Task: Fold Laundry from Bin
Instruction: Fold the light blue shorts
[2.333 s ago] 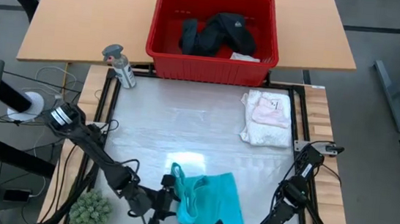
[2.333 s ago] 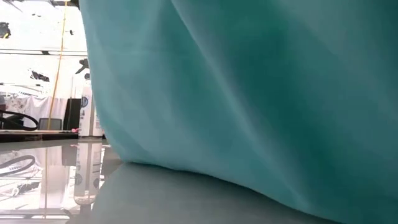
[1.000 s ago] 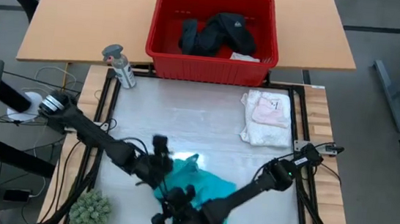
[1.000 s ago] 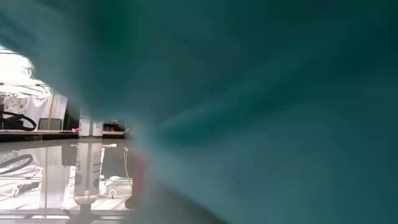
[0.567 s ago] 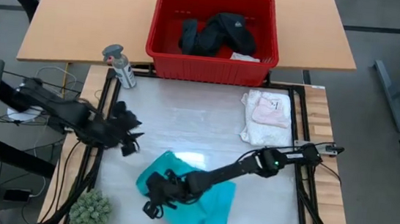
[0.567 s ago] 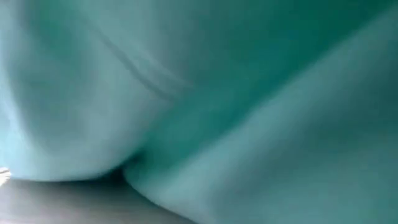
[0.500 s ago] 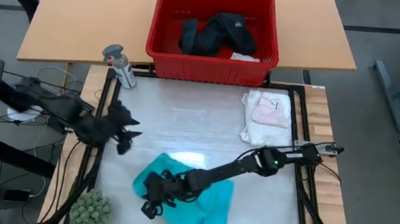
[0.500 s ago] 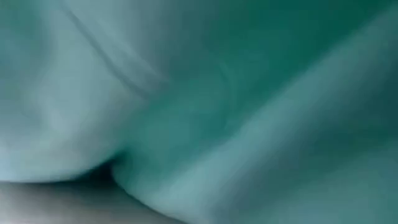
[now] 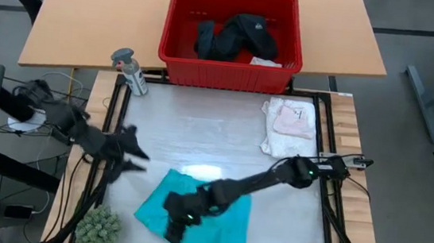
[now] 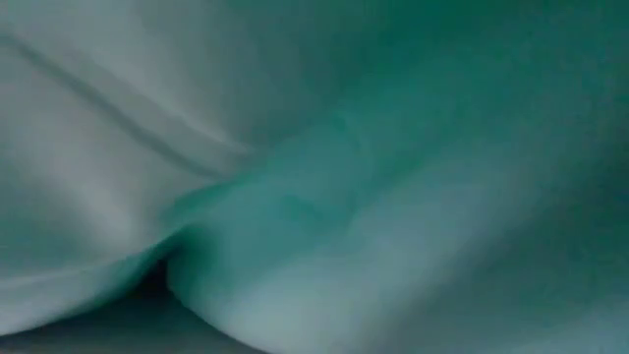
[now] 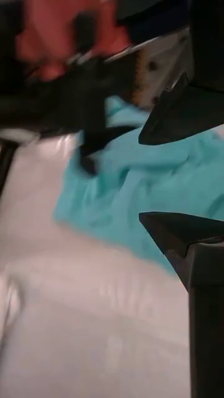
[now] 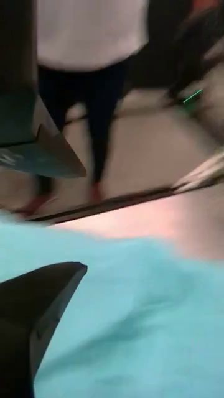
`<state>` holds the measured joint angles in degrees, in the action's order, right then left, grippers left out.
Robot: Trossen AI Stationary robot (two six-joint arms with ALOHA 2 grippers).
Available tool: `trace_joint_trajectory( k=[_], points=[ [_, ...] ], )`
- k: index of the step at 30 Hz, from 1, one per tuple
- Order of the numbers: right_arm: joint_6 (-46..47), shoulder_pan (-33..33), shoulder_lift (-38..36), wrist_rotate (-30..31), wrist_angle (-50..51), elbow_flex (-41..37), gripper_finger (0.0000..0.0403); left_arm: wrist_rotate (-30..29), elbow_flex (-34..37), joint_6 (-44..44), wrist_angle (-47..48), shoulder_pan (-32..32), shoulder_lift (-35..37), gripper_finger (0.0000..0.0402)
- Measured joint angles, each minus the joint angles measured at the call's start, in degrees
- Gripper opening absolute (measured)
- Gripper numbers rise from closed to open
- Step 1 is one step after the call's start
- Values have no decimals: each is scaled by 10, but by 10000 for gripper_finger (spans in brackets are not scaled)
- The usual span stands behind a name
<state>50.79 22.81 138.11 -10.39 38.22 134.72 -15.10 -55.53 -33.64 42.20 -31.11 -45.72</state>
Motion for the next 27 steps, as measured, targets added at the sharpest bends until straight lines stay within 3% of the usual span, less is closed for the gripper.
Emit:
trace_joint_trajectory(
  k=[3,8,10,17,21,24,27],
  points=[
    [25,34,-27,39,150,0,227,-1,24,16,-77,-55,-52,176],
    [116,104,-51,208,289,0,185,-20,81,37,-255,-114,-141,167],
    [182,122,-53,246,345,0,159,-31,101,36,-280,-117,-176,153],
    [286,139,-19,292,429,0,22,-46,122,58,-346,-91,-280,67],
    [301,130,-1,268,427,1,21,3,122,53,-346,-64,-332,11],
    [327,127,21,265,427,0,19,23,122,51,-347,-57,-363,6],
    [356,127,33,266,434,-1,14,-1,122,49,-328,-45,-388,2]
  ],
)
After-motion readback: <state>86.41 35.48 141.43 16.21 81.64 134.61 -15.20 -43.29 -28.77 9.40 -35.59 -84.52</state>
